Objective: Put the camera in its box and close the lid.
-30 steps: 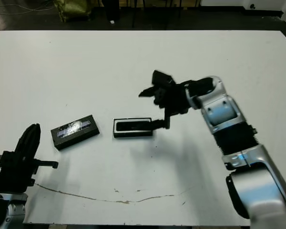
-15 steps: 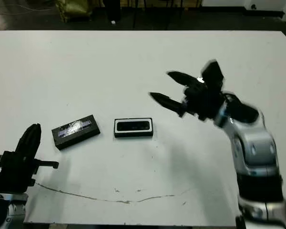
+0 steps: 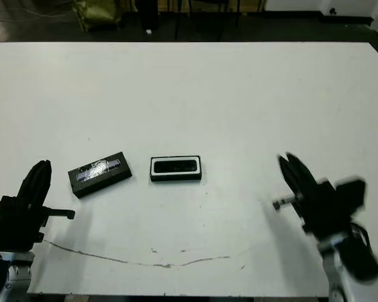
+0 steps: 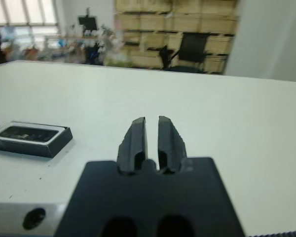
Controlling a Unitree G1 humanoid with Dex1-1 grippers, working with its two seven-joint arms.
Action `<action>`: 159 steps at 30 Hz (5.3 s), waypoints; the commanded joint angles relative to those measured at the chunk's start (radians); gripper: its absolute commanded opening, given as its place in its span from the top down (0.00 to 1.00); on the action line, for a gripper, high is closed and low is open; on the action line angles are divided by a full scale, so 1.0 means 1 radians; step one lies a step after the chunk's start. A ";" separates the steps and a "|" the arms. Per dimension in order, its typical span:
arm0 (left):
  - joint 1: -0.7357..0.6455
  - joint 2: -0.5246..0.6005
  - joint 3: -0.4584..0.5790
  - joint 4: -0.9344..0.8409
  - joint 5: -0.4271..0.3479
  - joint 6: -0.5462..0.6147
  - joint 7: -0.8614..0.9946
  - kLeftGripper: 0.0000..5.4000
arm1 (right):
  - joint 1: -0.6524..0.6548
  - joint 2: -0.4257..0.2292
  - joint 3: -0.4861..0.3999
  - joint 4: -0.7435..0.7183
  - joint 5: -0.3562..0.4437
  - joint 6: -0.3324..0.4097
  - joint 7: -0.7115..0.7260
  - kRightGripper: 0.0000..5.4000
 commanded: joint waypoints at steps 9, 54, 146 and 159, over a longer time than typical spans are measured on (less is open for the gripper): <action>-0.003 0.018 0.008 0.038 0.029 -0.020 -0.015 1.00 | 0.080 0.123 0.097 0.113 -0.233 -0.345 -0.180 1.00; -0.466 0.602 -0.063 0.365 -0.179 0.272 -0.850 0.00 | 0.079 0.058 0.143 0.157 -0.228 -0.371 -0.237 1.00; -0.580 0.541 -0.219 0.713 0.014 0.232 -0.916 0.00 | 0.075 0.067 0.150 0.257 -0.173 -0.458 -0.239 1.00; -0.590 0.531 -0.211 0.736 -0.018 0.263 -0.969 0.43 | 0.080 0.066 0.151 0.255 -0.177 -0.459 -0.243 1.00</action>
